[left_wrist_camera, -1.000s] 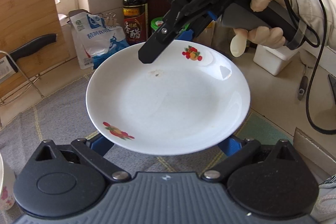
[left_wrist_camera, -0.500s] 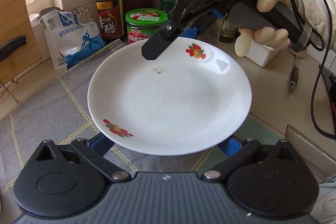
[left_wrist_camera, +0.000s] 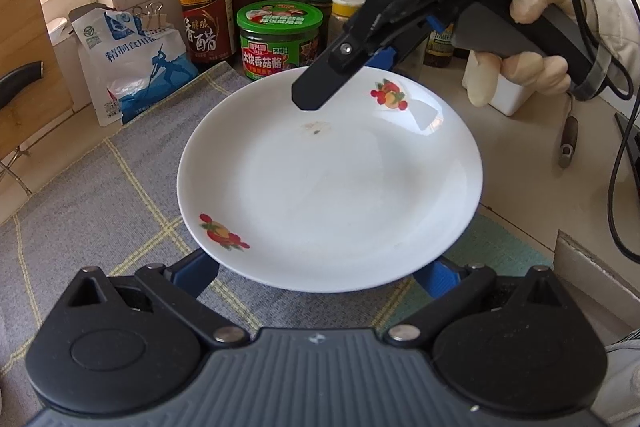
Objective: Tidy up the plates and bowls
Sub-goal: 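Lower the plate onto the stacked plates and open the right gripper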
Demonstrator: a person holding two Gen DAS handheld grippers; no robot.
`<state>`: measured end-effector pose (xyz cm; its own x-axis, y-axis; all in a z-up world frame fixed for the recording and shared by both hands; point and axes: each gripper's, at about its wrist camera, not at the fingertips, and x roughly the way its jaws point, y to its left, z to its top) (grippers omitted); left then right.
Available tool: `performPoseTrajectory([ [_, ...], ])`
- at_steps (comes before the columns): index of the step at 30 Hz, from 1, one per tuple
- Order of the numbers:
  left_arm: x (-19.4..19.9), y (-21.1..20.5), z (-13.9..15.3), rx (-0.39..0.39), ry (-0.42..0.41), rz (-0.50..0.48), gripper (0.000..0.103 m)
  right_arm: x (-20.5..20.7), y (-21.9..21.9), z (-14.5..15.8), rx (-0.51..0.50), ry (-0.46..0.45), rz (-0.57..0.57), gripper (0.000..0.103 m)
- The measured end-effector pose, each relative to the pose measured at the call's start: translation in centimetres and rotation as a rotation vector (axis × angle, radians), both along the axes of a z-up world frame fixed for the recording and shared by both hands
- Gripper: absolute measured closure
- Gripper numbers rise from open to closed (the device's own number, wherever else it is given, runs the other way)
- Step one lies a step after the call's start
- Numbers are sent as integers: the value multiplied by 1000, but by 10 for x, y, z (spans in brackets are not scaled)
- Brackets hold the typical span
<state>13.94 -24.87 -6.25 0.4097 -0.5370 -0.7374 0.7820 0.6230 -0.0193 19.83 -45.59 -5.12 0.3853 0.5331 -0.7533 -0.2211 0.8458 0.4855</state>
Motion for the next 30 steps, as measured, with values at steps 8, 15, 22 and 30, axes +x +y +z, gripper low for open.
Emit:
performPoseTrajectory([
  [8,3,-3,-2,16,-2,-26,1,-5,-4,-3,-3,6,-20,6],
  [15,6,-4,-5,10,5,-41,1,-10,-8,-2,-12,7,-40,6],
  [22,8,-4,-6,3,8,-55,1,-16,-12,-3,-24,13,-62,6],
  [30,7,-3,-6,4,-11,-68,1,-21,-13,1,-47,7,-80,6],
])
